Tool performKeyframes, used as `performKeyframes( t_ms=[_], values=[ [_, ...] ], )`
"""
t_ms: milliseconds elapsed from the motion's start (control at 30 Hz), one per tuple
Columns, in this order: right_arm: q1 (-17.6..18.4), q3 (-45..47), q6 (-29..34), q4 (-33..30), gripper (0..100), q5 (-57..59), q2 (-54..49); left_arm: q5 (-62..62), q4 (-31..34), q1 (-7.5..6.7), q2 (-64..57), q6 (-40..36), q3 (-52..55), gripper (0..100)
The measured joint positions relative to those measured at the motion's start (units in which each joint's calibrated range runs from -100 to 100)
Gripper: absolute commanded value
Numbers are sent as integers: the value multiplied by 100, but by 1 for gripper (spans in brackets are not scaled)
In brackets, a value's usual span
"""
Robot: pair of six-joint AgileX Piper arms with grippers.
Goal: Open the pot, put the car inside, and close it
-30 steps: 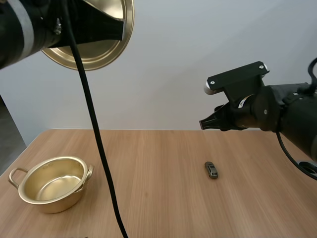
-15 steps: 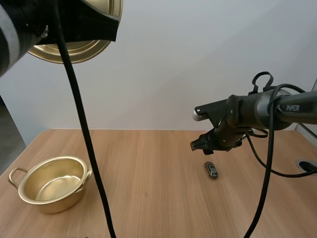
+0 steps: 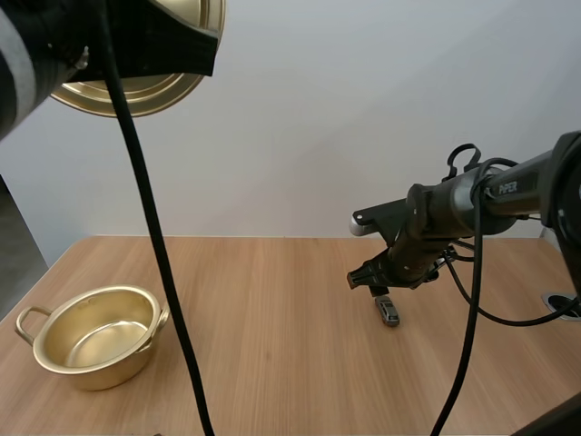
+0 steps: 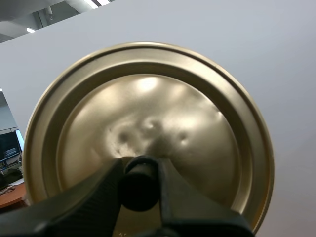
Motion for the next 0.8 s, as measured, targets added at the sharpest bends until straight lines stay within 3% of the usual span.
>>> performKeyframes(
  t_ms=[300, 600, 800],
  values=[
    [-247, -27, -13, 27, 82, -107, 507, 23, 97, 0, 0, 0, 0, 0],
    [-247, -27, -850, 795, 81, -91, 567, 80, 97, 0, 0, 0, 0, 0],
    [-247, -27, -937, 856, 81, -313, 594, 104, 97, 0, 0, 0, 0, 0]
  ],
)
